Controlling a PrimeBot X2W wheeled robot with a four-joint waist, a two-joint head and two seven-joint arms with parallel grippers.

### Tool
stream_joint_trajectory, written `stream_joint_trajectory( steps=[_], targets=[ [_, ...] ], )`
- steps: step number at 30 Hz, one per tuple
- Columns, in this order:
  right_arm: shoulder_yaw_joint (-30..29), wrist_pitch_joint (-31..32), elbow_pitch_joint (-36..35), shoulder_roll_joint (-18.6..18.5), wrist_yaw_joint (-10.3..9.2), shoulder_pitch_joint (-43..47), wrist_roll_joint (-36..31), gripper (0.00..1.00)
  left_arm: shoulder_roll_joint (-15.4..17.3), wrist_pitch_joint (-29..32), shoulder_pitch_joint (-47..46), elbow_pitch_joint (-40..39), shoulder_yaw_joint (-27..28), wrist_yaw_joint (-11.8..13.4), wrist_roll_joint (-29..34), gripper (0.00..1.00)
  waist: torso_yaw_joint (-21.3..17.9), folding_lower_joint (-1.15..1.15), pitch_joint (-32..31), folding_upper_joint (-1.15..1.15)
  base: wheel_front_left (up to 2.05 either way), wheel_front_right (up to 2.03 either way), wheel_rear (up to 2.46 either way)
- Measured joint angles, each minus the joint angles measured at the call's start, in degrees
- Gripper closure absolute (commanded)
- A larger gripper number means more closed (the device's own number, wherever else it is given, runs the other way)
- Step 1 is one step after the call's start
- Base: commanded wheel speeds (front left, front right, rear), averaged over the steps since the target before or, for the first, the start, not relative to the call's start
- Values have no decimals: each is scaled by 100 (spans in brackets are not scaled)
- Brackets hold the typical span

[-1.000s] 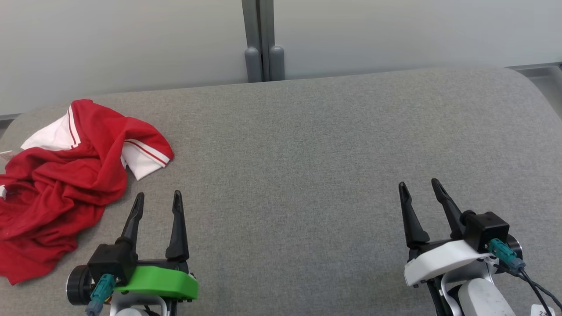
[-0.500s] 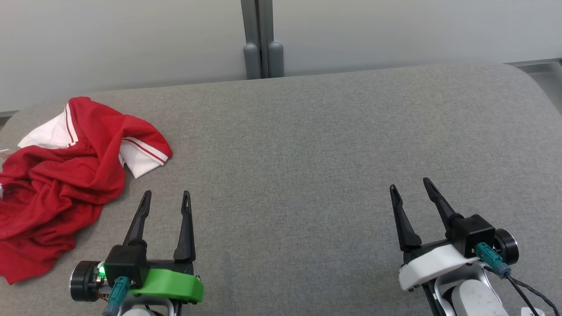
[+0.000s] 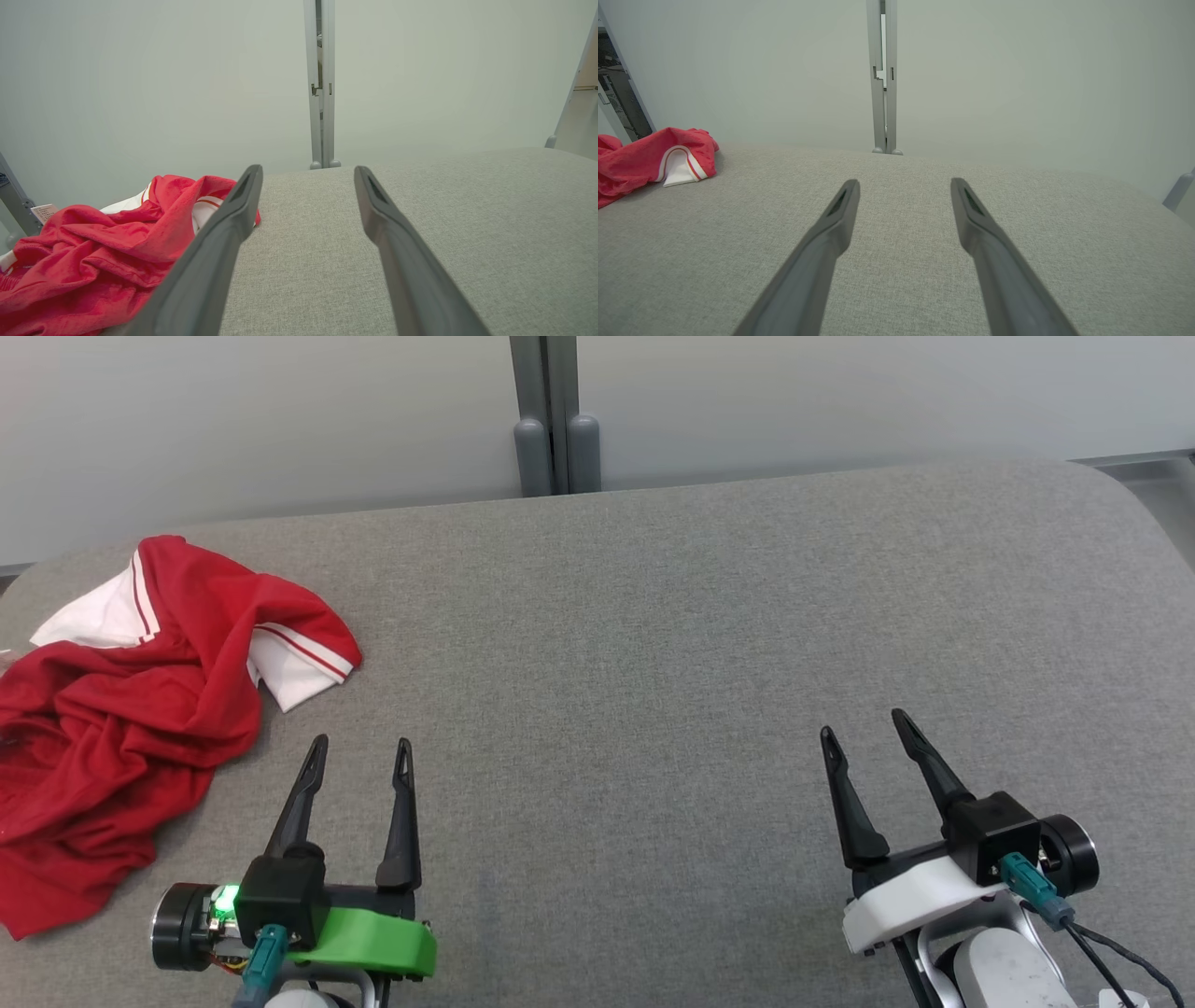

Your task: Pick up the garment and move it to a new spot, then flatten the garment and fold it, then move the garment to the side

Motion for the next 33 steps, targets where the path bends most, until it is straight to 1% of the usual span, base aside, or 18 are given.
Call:
stream_joint_trajectory(
  steps=[11,16,25,33],
  targets=[
    [1,-1,8,0,0,4,-1,0,0,0,0,12,-7,-1,0,0,40,0,-48,0,0,0,0],
    [-30,-1,4,-2,1,14,-37,0,0,-1,-1,24,-10,12,-1,0,138,0,-44,0,0,0,0],
    [7,-1,0,-2,1,22,-87,0,2,-9,-18,19,-12,58,-56,0,520,0,-17,0,0,0,0],
    [41,-1,1,0,1,41,-119,0,3,-9,-3,10,42,90,-122,0,1022,0,-12,0,0,0,0]
  ],
)
